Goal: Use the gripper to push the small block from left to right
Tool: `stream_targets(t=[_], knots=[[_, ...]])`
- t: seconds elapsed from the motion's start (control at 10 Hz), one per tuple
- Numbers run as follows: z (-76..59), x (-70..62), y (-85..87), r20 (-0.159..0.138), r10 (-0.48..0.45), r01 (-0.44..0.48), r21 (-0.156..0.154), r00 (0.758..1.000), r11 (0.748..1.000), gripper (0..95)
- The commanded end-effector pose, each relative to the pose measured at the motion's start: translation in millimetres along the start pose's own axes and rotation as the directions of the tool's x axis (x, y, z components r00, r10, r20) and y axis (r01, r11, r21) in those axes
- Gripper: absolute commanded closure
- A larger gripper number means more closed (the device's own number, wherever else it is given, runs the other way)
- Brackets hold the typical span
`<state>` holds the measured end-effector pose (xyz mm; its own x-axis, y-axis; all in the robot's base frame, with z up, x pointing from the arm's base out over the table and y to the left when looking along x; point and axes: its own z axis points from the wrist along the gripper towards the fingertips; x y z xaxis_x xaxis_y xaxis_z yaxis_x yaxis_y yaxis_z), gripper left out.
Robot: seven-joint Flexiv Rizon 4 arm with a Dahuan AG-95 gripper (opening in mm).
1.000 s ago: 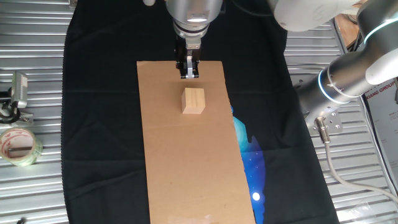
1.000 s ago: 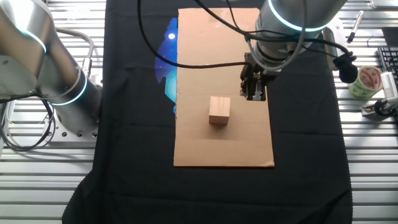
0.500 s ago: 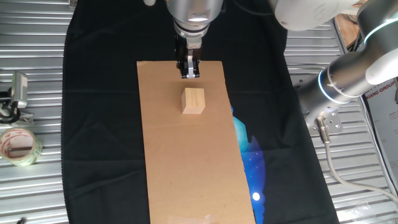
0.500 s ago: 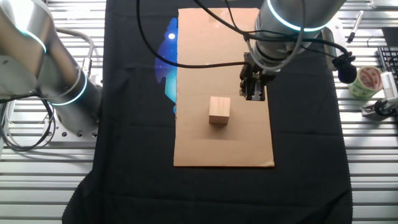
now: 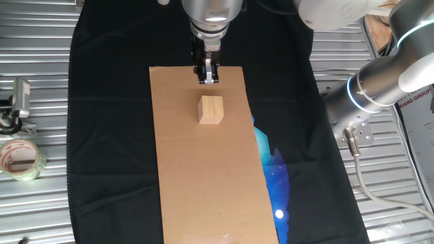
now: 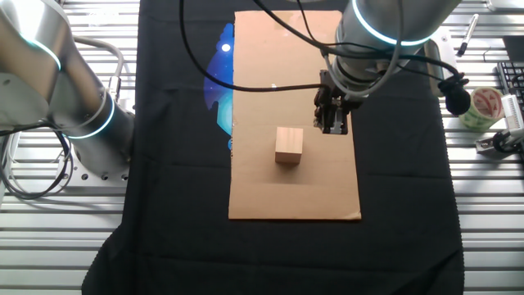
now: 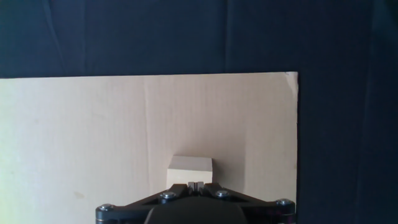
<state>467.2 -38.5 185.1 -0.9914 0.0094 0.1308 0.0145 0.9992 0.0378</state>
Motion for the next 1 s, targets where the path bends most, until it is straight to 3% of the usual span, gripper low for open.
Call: stream_targets(t=[0.1,1.0], knots=[[0.2,1.1,-0.5,-0.008,0.013,-0.013,0.004,1.000,1.000,95.0],[-3.2,8.3,-6.8,-0.009,-0.020,0.020,-0.013,1.000,1.000,95.0]])
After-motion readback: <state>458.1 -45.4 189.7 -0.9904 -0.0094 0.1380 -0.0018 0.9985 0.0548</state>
